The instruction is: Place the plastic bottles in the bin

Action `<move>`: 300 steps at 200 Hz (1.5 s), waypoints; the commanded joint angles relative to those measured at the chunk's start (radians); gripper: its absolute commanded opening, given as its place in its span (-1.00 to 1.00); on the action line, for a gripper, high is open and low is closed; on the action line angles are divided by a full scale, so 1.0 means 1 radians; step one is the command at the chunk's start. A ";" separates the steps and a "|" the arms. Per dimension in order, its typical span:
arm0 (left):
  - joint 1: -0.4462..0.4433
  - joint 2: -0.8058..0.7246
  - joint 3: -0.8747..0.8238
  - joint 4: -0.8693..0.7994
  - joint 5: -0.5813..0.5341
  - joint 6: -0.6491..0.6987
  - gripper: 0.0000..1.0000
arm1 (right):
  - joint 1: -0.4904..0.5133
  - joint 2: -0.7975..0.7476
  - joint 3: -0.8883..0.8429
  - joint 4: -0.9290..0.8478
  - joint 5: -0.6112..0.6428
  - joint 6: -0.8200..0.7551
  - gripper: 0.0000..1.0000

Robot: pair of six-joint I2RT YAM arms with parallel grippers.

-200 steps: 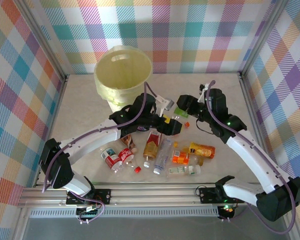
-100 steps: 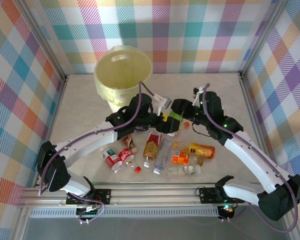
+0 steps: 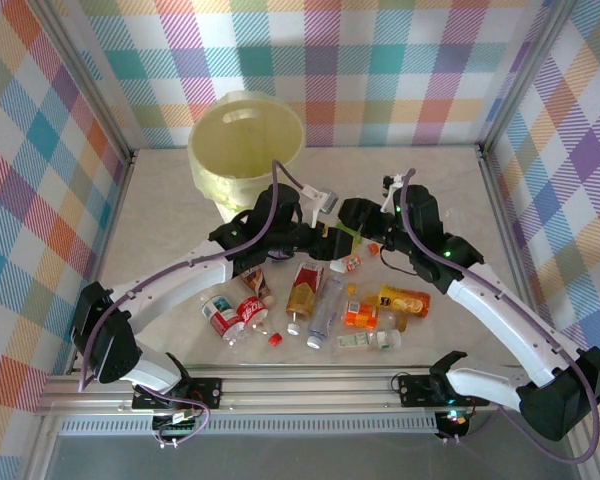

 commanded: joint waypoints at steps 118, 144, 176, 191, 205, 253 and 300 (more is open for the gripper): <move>0.011 0.010 0.224 -0.329 -0.032 0.125 0.08 | 0.008 -0.308 -0.017 -0.101 -0.012 -0.377 0.99; 0.017 0.019 0.323 -0.438 -0.085 0.166 0.09 | 0.008 -0.349 0.015 -0.179 -0.101 -0.494 0.99; 0.037 0.042 0.459 -0.559 -0.159 0.229 0.09 | 0.008 -0.392 0.030 -0.217 -0.204 -0.576 0.99; 0.049 0.053 0.526 -0.595 -0.210 0.260 0.09 | 0.008 -0.397 0.043 -0.232 -0.227 -0.590 0.99; 0.063 0.069 0.583 -0.625 -0.243 0.289 0.09 | 0.007 -0.397 0.051 -0.237 -0.246 -0.595 0.99; 0.131 0.164 0.800 -0.733 -0.375 0.405 0.09 | 0.007 -0.399 0.061 -0.226 -0.358 -0.613 0.99; 0.252 0.246 0.967 -0.797 -0.403 0.474 0.09 | 0.008 -0.417 0.058 -0.180 -0.410 -0.628 0.99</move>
